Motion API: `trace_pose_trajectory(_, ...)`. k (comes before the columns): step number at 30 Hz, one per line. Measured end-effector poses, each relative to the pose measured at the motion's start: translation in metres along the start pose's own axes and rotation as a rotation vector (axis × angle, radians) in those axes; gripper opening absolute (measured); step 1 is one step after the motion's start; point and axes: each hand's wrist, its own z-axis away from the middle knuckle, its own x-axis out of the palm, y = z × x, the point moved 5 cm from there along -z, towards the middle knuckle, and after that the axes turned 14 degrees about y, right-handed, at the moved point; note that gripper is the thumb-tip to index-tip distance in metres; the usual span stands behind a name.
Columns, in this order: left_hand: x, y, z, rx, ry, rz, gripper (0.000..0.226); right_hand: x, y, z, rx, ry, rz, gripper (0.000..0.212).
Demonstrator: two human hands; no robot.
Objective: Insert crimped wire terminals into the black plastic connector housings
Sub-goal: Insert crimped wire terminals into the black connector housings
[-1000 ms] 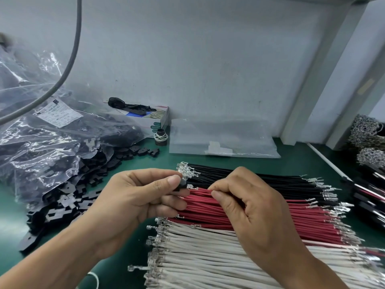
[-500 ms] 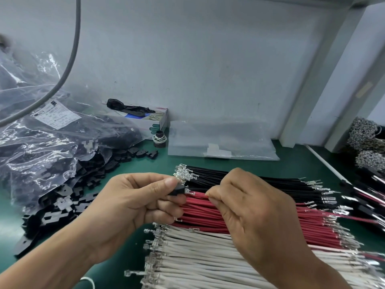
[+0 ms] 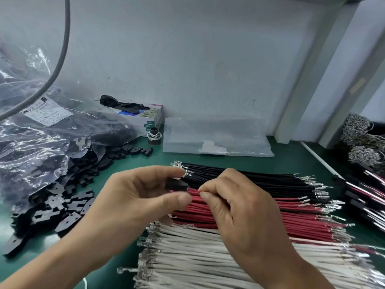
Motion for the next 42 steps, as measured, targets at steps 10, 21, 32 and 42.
trace_pose_trajectory(10, -0.007, 0.005, 0.0, 0.19, -0.107, -0.275, 0.03, -0.002, 0.003, 0.002, -0.05, -0.046, -0.085, 0.015)
trace_pose_trajectory(21, -0.005, 0.003, -0.004, 0.191, -0.086, -0.138, 0.028, -0.014, -0.002, -0.007, -0.145, 0.007, 0.03, 0.015)
trace_pose_trajectory(32, -0.017, -0.006, -0.012, 0.197, 0.034, -0.218, 0.019, 0.013, -0.004, 0.016, 0.05, -0.453, 0.018, 0.027)
trace_pose_trajectory(42, -0.019, -0.008, -0.016, 0.131, 0.037, -0.188, 0.021, 0.0, 0.003, 0.006, 0.176, -0.343, -0.108, 0.006)
